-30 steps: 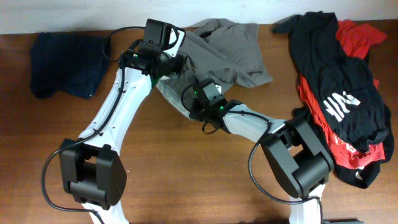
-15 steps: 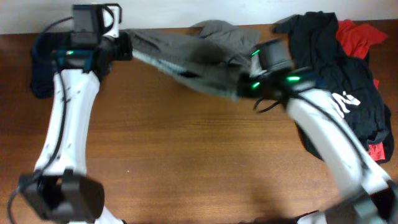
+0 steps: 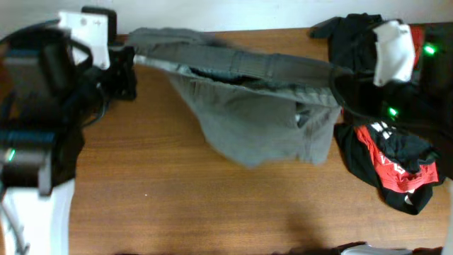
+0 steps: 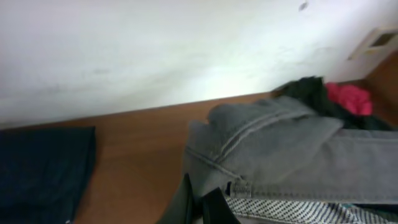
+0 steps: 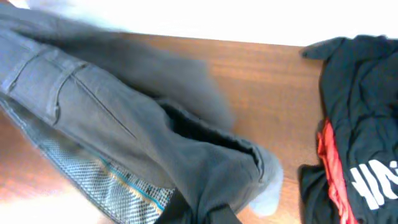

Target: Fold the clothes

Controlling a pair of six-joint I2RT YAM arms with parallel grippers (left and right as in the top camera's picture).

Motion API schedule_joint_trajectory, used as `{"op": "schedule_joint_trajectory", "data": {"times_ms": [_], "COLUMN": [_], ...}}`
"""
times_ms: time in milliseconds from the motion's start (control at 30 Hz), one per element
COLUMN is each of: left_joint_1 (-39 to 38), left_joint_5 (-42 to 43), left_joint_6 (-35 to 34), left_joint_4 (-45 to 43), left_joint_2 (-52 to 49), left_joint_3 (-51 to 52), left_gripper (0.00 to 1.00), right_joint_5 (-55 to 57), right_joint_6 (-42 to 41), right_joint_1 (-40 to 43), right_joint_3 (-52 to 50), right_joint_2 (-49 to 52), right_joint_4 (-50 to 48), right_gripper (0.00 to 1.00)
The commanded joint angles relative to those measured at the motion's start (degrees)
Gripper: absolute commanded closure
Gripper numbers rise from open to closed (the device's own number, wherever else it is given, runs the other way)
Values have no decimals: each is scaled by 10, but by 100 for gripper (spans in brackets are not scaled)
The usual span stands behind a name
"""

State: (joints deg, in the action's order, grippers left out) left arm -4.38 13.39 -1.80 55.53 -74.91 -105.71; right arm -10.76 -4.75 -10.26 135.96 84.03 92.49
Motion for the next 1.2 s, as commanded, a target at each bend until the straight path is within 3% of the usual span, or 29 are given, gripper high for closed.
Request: {"op": "schedule_joint_trajectory", "data": {"times_ms": [0, 67, 100, 167, 433, 633, 800, 1167], "left_joint_1": [10, 10, 11, 10, 10, 10, 10, 10], "left_joint_5": [-15, -85, -168, -188, -60, -61, -54, -55], "left_joint_6": [-5, -7, -39, -49, -48, -48, -48, -40], "left_joint_4": [11, 9, 7, 14, 157, 155, 160, 185], "left_joint_2": [74, 91, 87, 68, 33, 79, 76, -96], "left_joint_3": [-10, -10, -10, -10, -10, -10, -8, 14], "left_gripper": [99, 99, 99, 99, 99, 99, 94, 93], "right_joint_5": [46, 46, 51, 52, 52, 52, 52, 37], "right_joint_6": [28, 31, 31, 31, 35, 39, 39, 39], "right_joint_1": [16, 16, 16, 16, 16, 16, 16, 11], "right_joint_3": [31, 31, 30, 30, 29, 28, 28, 17], "right_joint_2": [-8, -4, 3, 12, 7, 7, 7, 60], "right_joint_4": [21, 28, 35, 44, 48, 48, 48, 48], "right_gripper": [96, 96, 96, 96, 96, 96, 96, 96]}}
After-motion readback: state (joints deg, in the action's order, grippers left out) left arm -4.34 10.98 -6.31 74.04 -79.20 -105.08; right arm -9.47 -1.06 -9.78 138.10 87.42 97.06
